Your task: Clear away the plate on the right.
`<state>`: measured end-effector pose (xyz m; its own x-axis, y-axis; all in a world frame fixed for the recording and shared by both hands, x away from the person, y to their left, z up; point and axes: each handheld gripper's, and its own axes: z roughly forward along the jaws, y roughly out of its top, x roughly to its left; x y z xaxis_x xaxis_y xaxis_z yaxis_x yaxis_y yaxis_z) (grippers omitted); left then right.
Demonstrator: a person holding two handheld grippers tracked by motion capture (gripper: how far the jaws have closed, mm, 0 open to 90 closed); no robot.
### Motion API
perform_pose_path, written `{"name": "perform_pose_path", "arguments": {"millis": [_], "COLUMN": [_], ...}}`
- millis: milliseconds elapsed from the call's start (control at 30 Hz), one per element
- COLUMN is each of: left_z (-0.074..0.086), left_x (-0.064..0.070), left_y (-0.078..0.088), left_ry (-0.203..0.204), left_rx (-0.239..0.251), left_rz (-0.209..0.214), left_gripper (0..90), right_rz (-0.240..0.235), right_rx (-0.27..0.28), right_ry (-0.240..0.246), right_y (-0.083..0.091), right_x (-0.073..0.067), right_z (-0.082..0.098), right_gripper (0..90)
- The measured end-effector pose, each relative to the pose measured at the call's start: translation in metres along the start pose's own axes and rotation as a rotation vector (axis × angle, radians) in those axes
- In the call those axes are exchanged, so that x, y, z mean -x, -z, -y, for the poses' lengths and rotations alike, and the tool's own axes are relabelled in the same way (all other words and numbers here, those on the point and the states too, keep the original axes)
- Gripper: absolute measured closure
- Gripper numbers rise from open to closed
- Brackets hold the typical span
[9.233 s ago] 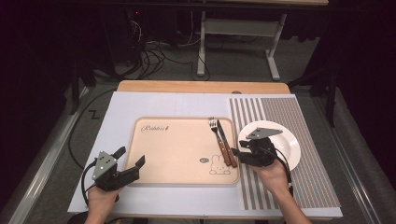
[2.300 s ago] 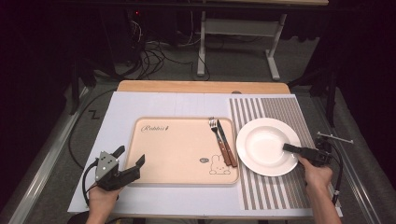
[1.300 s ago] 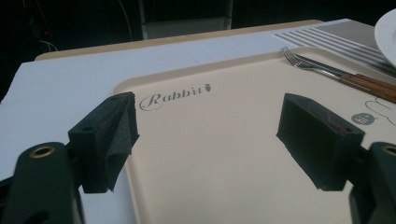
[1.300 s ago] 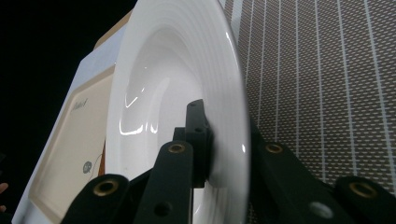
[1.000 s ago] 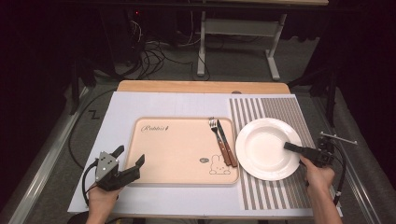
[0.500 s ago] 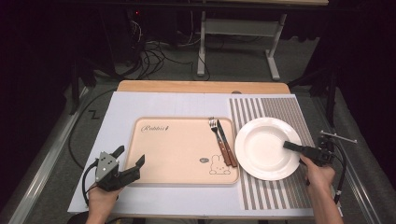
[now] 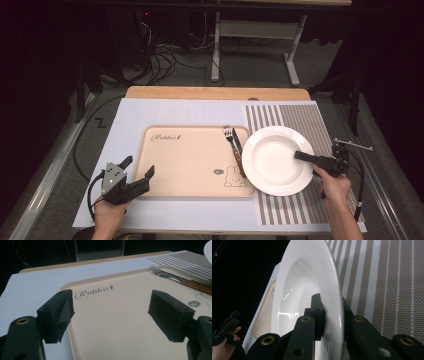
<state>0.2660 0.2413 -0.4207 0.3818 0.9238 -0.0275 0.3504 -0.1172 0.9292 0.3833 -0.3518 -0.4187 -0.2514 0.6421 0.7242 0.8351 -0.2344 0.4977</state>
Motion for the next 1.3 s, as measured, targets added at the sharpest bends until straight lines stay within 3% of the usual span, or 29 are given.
{"name": "perform_pose_path", "arguments": {"millis": [567, 1300], "left_z": [0.000, -0.002], "left_x": [-0.001, -0.004], "left_y": [0.000, 0.002], "left_ry": [-0.008, -0.003], "left_rx": [0.004, 0.017], "left_rz": [-0.007, -0.013], "left_gripper": [21.1, 21.2], "right_rz": [-0.077, -0.092], "right_rx": [-0.065, -0.165], "right_ry": [0.008, 0.049], "right_y": [-0.032, -0.101], "right_x": [-0.018, -0.061], "right_z": [-0.004, -0.009], "right_gripper": [82.5, 82.4]}}
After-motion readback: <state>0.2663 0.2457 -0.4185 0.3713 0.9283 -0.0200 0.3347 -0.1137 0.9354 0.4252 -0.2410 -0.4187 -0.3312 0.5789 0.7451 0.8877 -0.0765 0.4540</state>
